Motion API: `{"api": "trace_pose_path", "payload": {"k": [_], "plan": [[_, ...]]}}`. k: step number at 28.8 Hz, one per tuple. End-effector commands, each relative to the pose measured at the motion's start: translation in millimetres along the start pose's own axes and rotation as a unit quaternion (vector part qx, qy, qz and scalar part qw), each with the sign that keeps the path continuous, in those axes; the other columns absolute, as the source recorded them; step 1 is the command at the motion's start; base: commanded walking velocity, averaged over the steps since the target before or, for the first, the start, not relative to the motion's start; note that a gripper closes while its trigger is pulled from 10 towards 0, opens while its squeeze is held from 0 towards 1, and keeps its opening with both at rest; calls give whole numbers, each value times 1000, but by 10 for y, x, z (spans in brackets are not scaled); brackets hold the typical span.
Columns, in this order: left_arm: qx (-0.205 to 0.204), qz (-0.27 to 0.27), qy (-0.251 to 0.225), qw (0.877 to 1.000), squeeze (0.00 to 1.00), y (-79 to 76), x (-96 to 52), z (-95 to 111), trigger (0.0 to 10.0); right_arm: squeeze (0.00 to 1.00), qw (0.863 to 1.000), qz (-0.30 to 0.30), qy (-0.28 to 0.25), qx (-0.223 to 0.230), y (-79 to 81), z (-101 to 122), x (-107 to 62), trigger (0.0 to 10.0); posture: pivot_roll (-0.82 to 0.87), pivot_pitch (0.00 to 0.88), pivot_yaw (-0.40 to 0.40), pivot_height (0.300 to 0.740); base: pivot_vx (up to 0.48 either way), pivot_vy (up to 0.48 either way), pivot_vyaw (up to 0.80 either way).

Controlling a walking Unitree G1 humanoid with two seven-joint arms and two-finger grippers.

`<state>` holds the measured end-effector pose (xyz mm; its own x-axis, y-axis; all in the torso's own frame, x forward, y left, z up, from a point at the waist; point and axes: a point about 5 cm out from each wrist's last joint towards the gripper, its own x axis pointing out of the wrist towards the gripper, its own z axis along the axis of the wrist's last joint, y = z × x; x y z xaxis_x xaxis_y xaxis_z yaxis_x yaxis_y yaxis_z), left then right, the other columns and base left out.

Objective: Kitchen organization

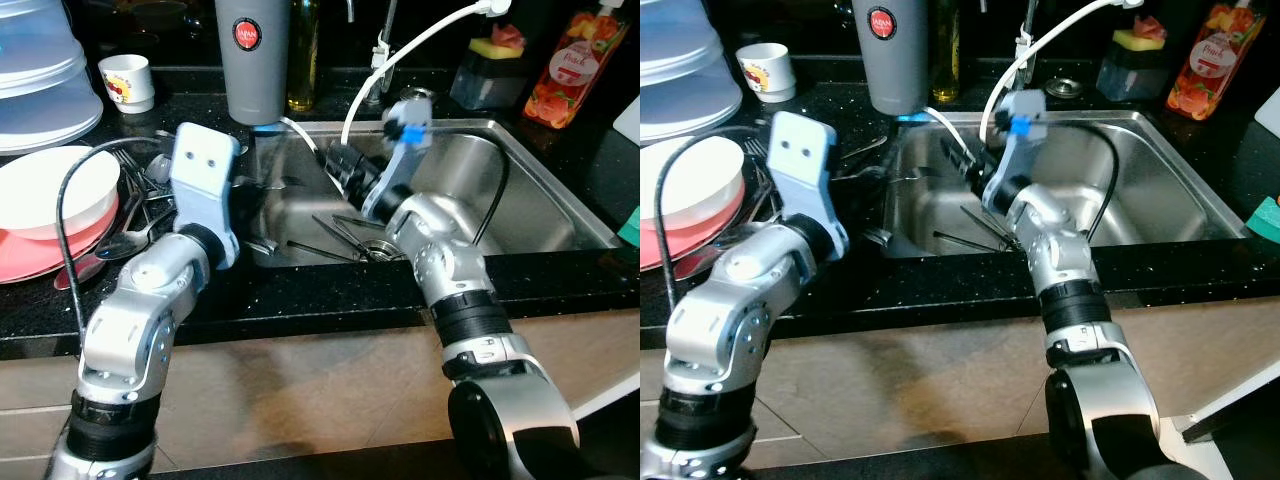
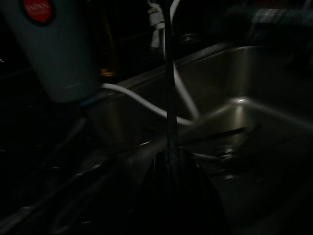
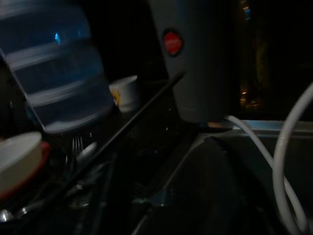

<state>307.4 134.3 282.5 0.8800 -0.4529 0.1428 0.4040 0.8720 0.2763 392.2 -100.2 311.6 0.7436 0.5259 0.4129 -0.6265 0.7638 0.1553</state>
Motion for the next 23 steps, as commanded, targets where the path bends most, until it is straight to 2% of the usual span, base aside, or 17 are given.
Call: {"api": "trace_pose_path", "payload": {"k": [1, 2, 3, 5, 10, 11, 16, 22, 23], "plan": [[19, -14, 6, 1000, 0, -16, -8, -59, 0, 1000, 1000, 4, -5, 25, 20, 11, 2, 10000, -8, 175, -18, 740, 0, 0, 0], [33, -13, 9, 999, 0, 38, -11, -114, 0, 1000, 999, 5, -21, 50, 36, 53, 3, 10000, -8, 175, -18, 740, 0, 0, 0], [33, -13, 9, 999, 0, 38, -11, -114, 0, 1000, 999, 5, -21, 50, 36, 53, 3, 10000, -8, 175, -18, 740, 0, 0, 0], [33, -7, 6, 999, 0, 97, -14, -141, 0, 1000, 996, 11, -33, 78, 62, 88, 8, 10000, -12, 176, -16, 740, 0, 0, 0], [0, -33, -27, 999, 0, 64, -29, -93, 0, 1000, 991, 51, -3, 122, 168, 49, 20, 10000, -10, 177, -18, 740, 0, 0, 0], [-23, -57, -53, 997, 0, -5, -43, -47, 0, 0, 988, 79, 13, 134, 253, 21, 21, 10000, -10, 177, -18, 740, 0, 0, 0], [-46, -67, -87, 993, 0, -42, -39, 4, 0, 0, 985, 99, 37, 136, 345, -22, 16, 10000, -12, 174, -20, 740, 0, 0, 0], [-53, -91, -80, 991, 0, -83, -42, -37, 0, 0, 983, 106, 47, 145, 376, -28, 4, 10000, -11, 174, -21, 740, 0, 0, 0], [-53, -91, -81, 991, 0, -81, -42, -38, 0, 0, 982, 108, 47, 149, 380, -22, 0, 9569, -12, 174, -20, 740, 0, 0, 0]]}}
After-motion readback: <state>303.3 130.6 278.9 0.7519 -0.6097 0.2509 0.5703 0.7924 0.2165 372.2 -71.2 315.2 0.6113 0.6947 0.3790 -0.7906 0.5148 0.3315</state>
